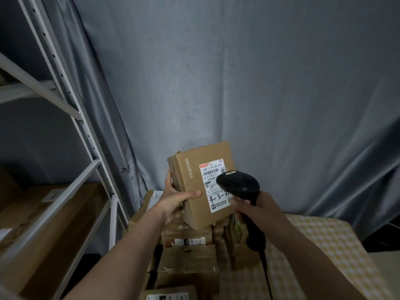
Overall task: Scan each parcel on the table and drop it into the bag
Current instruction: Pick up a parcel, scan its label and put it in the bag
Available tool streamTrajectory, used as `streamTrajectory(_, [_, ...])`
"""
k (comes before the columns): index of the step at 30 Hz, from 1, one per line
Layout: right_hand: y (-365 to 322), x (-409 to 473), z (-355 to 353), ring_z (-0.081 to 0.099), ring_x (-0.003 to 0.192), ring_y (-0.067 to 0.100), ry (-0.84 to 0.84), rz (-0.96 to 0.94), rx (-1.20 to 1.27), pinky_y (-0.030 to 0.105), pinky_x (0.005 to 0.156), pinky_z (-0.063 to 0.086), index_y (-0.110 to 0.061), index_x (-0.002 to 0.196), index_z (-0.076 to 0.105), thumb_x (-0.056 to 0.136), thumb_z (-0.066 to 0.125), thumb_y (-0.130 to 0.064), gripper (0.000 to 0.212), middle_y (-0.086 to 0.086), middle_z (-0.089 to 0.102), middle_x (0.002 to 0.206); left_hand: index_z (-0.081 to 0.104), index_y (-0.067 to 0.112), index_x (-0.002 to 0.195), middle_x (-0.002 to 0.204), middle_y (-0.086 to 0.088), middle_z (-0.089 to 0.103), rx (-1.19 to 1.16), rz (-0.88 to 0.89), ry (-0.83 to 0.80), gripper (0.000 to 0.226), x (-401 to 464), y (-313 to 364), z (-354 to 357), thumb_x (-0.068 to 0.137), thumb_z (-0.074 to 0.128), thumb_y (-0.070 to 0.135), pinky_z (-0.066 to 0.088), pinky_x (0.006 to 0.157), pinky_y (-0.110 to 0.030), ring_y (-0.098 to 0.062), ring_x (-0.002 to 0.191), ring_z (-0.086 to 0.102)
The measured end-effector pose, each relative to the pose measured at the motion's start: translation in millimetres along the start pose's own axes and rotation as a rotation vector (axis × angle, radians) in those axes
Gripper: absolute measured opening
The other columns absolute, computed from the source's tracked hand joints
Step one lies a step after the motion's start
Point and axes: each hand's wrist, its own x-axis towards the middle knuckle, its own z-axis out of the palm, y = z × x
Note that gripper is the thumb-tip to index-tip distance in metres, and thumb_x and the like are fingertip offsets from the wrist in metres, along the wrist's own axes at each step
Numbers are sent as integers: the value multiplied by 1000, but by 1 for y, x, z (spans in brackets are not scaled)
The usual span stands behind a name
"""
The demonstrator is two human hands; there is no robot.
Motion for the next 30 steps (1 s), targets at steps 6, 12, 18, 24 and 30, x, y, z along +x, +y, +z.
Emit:
streamTrajectory(6, [3, 3, -1, 59, 58, 15, 1, -3, 23, 34, 70, 49, -14, 80, 65, 87, 68, -24, 13, -1, 64, 58, 10, 44, 150, 125, -1, 52, 14, 3, -5, 125, 1, -2, 0, 61, 87, 3, 47, 97, -53, -24, 111, 53])
streamTrajectory(12, [3, 3, -4, 57, 57, 16, -13, 3, 27, 32, 66, 47, -12, 81, 65, 87, 67, -22, 12, 2, 62, 58, 12, 45, 148, 124, 0, 53, -2, -14, -20, 124, 6, -5, -1, 58, 89, 7, 47, 94, -54, -22, 108, 54])
streamTrajectory(18, [4, 5, -2, 56, 55, 16, -25, 25, 7, 30, 66, 47, -14, 75, 63, 89, 65, -23, 17, 1, 60, 55, 20, 50, 140, 124, -3, 55, -48, -39, -39, 120, 10, -9, 0, 51, 91, 12, 49, 90, -56, -24, 109, 56])
streamTrajectory(24, [4, 4, 1, 62, 66, 13, 52, 9, 67, 27, 68, 48, -16, 93, 67, 86, 68, -22, 9, 1, 67, 71, 31, 39, 137, 124, -7, 60, -87, -124, -44, 108, 11, -11, 0, 48, 89, 17, 51, 80, -49, -27, 109, 57])
streamTrajectory(30, [11, 4, -5, 60, 81, 19, 346, 51, 133, 26, 66, 46, -15, 94, 61, 84, 70, -19, 14, -1, 64, 80, 57, 25, 127, 111, -10, 67, -128, -341, -110, 87, 2, -21, -4, 47, 92, 27, 51, 82, -51, -31, 105, 60])
